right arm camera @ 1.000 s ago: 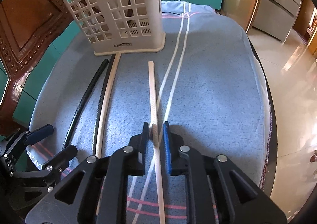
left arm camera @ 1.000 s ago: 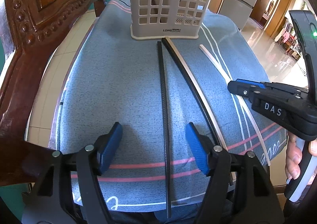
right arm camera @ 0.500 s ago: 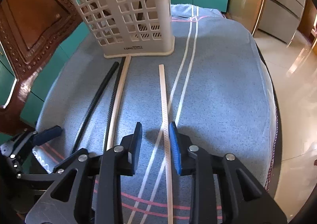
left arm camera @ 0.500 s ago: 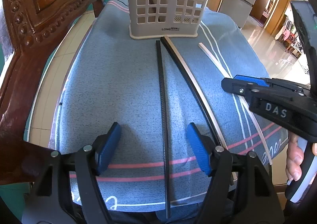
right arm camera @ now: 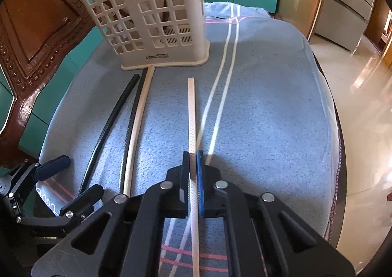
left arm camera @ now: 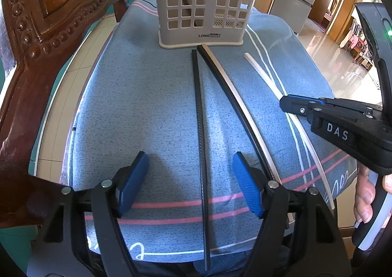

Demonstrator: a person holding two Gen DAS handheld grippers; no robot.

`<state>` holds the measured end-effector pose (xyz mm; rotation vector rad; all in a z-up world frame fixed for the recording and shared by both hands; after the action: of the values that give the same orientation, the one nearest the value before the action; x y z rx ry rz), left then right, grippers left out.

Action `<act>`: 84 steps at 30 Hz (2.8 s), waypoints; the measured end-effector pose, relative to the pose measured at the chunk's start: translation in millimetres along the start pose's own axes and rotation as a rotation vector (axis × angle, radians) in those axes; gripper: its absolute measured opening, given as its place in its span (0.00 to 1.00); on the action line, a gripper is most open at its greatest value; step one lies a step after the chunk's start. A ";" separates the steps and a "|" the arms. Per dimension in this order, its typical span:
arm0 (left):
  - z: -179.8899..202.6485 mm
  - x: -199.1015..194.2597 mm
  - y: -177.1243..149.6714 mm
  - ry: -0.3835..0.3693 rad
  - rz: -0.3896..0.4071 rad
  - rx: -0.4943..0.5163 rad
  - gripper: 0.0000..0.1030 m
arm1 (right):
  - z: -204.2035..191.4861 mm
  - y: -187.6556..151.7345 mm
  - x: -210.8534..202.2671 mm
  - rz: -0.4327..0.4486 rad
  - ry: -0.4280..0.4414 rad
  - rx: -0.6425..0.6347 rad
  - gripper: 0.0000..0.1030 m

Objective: Organize utensils

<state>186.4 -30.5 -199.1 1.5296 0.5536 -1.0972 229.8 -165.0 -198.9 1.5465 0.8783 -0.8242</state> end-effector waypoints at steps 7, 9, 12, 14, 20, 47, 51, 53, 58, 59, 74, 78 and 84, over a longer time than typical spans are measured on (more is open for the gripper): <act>0.4 -0.3 -0.4 0.000 0.000 -0.001 0.70 | 9.6 -1.5 -9.0 -0.011 -0.016 0.022 0.06; 0.5 -0.4 -0.5 0.001 0.000 0.000 0.70 | 9.6 0.3 -10.4 -0.007 -0.013 0.025 0.06; 0.6 -0.4 -0.6 0.001 0.000 0.000 0.70 | 7.4 2.6 -10.7 0.004 -0.012 0.014 0.07; 0.7 -0.5 -0.6 0.001 0.001 0.000 0.70 | 5.2 4.6 -9.0 0.009 -0.015 0.009 0.09; 0.6 -0.3 -0.6 0.002 0.000 0.006 0.71 | -1.7 8.6 3.4 0.002 -0.025 -0.009 0.28; -22.3 21.7 57.0 -0.023 0.014 -0.056 0.58 | 13.3 14.2 -8.3 0.016 0.005 0.027 0.18; -19.0 36.1 73.6 0.018 -0.017 -0.026 0.56 | 9.7 13.0 -2.6 0.013 -0.052 -0.013 0.18; -14.3 44.0 80.4 0.045 -0.039 -0.002 0.55 | 10.7 12.3 1.1 0.012 -0.069 -0.022 0.18; -11.7 53.6 95.9 0.071 -0.059 0.013 0.57 | 10.8 17.6 3.8 0.017 -0.088 -0.040 0.19; -12.8 54.6 97.8 0.068 -0.063 0.009 0.58 | 10.9 18.7 4.3 0.016 -0.090 -0.040 0.19; -17.2 51.0 85.7 0.062 -0.039 0.009 0.59 | 8.6 17.9 4.3 0.031 -0.100 -0.047 0.21; -16.6 50.7 84.5 0.062 -0.040 0.009 0.59 | 6.2 18.7 5.1 0.034 -0.097 -0.052 0.25; -15.4 49.4 75.8 0.054 -0.042 0.012 0.57 | 2.4 17.3 5.3 0.032 -0.090 -0.074 0.25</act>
<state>276.5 -47.2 -204.4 1.5682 0.6194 -1.0957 247.4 -168.6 -195.6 1.4445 0.8079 -0.8229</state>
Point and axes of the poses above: each gripper's, at about its wrist camera, not at the fingertips, and x roughly the way its jaws point, z to its right, y to its top, the point moved 7 cm from there along x, roughly the way its jaws point, and after that the axes turned 2 degrees about x, right-handed, at the moved point
